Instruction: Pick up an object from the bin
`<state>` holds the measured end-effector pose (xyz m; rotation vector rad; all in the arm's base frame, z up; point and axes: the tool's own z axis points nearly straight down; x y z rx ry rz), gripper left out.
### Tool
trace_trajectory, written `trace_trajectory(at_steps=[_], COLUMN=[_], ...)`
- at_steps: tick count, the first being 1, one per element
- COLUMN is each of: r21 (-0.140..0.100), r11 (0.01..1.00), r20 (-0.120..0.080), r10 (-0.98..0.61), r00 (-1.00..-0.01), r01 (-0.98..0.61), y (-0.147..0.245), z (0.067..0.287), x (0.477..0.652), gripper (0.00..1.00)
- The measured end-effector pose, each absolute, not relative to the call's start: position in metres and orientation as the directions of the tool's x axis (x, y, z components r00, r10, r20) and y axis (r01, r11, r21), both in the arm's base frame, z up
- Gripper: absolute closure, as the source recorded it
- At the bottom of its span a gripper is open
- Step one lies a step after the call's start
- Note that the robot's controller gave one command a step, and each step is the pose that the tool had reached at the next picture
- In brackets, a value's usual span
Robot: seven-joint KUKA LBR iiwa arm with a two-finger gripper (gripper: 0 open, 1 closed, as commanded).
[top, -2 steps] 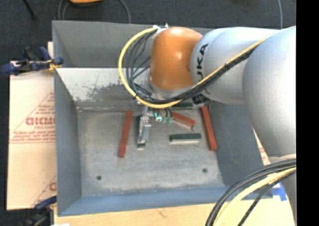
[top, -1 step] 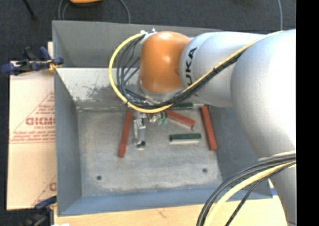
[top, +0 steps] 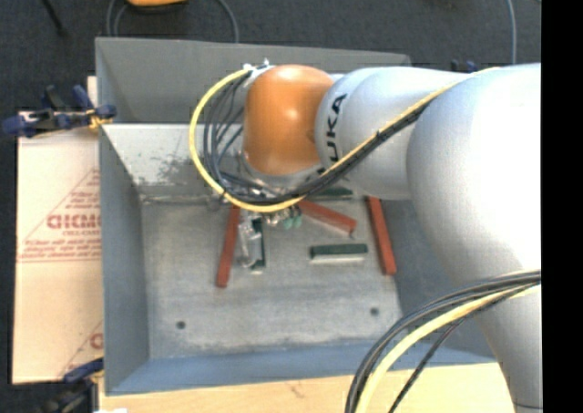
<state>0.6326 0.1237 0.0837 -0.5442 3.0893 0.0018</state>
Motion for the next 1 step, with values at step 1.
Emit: trace_trajectory(at_steps=[1], r21=[-0.002], r11=[0.84], r20=[-0.006], r10=[-0.542], r00=[-0.84], r01=[-0.542], y=[0.1389], z=[0.073], x=[0.6574], gripper=[1.0])
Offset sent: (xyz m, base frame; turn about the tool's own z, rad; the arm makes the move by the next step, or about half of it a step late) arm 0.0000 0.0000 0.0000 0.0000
